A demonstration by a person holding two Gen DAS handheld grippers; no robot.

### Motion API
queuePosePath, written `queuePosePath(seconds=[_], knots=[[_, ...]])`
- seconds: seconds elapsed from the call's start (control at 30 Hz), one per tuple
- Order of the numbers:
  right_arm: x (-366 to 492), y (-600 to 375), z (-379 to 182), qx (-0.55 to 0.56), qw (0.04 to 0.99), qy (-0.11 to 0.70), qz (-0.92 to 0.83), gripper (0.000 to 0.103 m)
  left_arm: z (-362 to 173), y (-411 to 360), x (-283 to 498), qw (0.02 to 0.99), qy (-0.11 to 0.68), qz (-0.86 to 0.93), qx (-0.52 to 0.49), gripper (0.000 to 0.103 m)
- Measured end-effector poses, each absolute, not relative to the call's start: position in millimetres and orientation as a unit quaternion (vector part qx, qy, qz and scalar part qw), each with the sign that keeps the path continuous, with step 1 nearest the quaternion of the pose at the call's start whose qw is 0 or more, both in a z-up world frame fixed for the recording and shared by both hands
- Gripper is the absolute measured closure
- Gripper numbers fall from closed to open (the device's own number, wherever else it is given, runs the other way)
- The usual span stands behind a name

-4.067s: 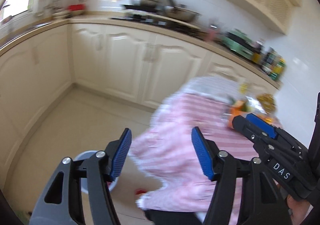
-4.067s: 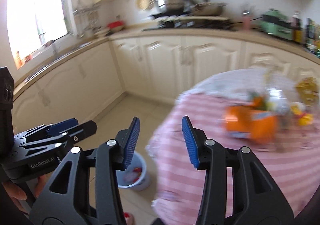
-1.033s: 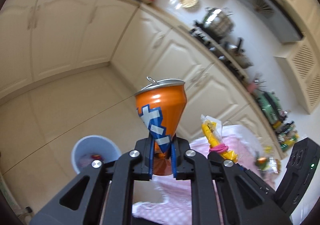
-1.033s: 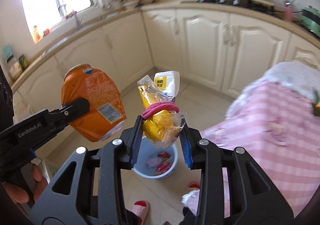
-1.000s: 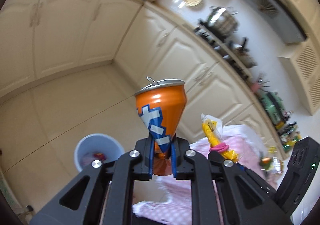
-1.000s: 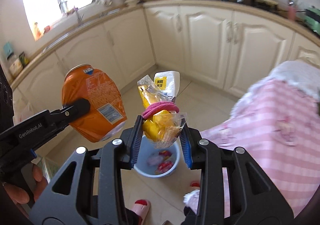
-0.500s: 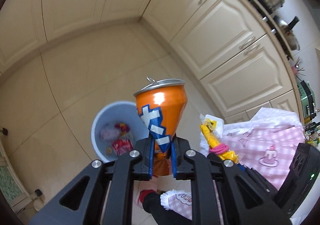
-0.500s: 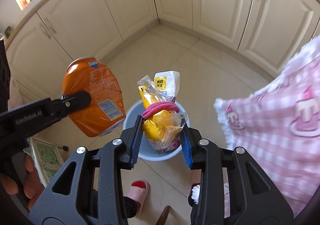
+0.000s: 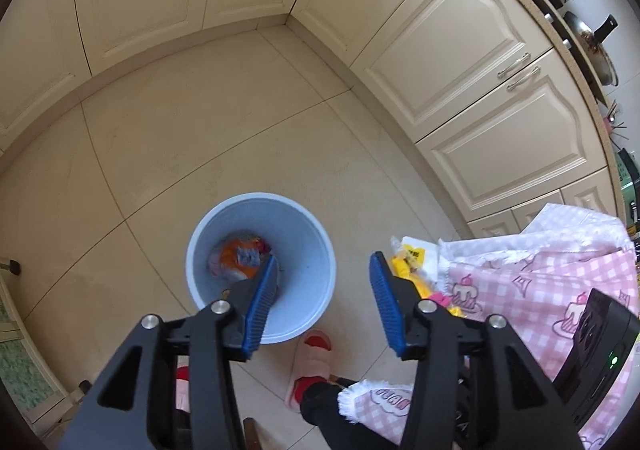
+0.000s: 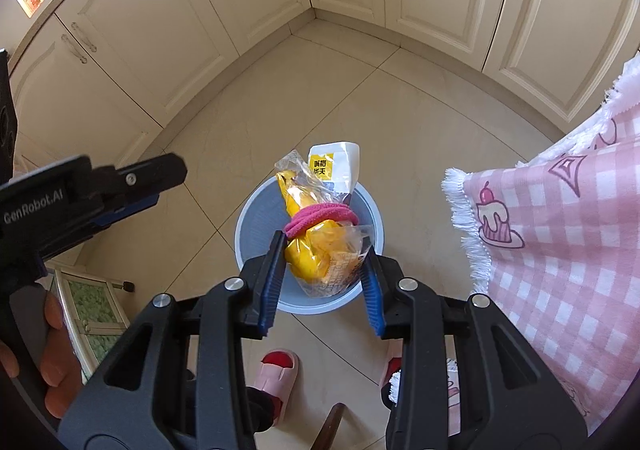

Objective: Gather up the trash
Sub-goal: 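Carry can and candy bag over the blue bin and open both tools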

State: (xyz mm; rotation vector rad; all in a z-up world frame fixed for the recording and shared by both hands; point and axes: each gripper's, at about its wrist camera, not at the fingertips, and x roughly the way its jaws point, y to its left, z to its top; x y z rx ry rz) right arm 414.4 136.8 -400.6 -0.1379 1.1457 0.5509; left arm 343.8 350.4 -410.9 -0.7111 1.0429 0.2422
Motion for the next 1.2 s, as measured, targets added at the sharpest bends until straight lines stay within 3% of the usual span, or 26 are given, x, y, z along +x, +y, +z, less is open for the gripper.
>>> queuePosePath(seconds=[0.33,0.8,0.93,1.2], knots=[[418,145,-404,-0.068,0.797,0.533,0.274,0.067,-404,359,326,0.801,0.490,0.125,-0.321,0.045],[418,172,-393,-0.073,0.803,0.511,0.299,0.065,-378,380,306,0.812,0.472,0.145,-0.312,0.045],[416,176,-387,-0.076,0.808,0.500,0.301,0.058,-373,381,303,0.815,0.467,0.145,-0.312,0.044],[409,161,-356,-0.075,0.822,0.480,0.296,0.058,-351,371,298,0.825,0.453,0.134,-0.311,0.044]])
